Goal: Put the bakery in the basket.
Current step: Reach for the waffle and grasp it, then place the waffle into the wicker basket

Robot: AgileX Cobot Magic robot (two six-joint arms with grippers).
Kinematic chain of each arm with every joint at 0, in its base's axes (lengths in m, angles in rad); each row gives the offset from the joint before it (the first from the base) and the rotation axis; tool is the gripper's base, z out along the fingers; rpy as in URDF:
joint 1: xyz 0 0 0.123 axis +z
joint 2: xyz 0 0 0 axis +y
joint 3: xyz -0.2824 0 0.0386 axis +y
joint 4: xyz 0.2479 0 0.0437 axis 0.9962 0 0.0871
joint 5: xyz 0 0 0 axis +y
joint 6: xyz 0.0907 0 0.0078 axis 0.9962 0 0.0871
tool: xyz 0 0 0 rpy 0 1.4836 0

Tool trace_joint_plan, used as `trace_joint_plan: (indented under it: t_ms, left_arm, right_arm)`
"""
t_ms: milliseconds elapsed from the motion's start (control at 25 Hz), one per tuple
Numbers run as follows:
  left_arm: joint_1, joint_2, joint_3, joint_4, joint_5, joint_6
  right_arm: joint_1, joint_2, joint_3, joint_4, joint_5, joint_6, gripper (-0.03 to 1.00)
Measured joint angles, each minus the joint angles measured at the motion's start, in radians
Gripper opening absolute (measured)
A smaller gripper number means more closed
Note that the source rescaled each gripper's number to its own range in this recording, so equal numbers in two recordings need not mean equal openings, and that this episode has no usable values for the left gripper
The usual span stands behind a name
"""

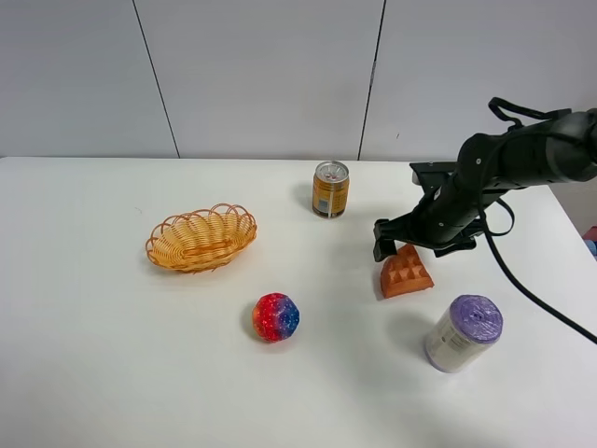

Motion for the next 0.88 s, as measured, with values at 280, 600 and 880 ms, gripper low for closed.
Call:
trace_joint_plan:
  t_ms: [280,600,880]
  left_arm:
    - [0.000,0.000,0.000,0.000,0.000,0.000]
    - [0.000,0.000,0.000,0.000,0.000,0.000]
    - [0.000,0.000,0.000,0.000,0.000,0.000]
  right_arm:
    - [0.000,0.059,-0.001,0.000,-0.021,0.006,0.80]
    - [0.000,0.065,-0.001,0.009,-0.015,0.034,0.00]
    - [0.031,-0.029,-0.056,0.134,0.011,-0.007,0.00]
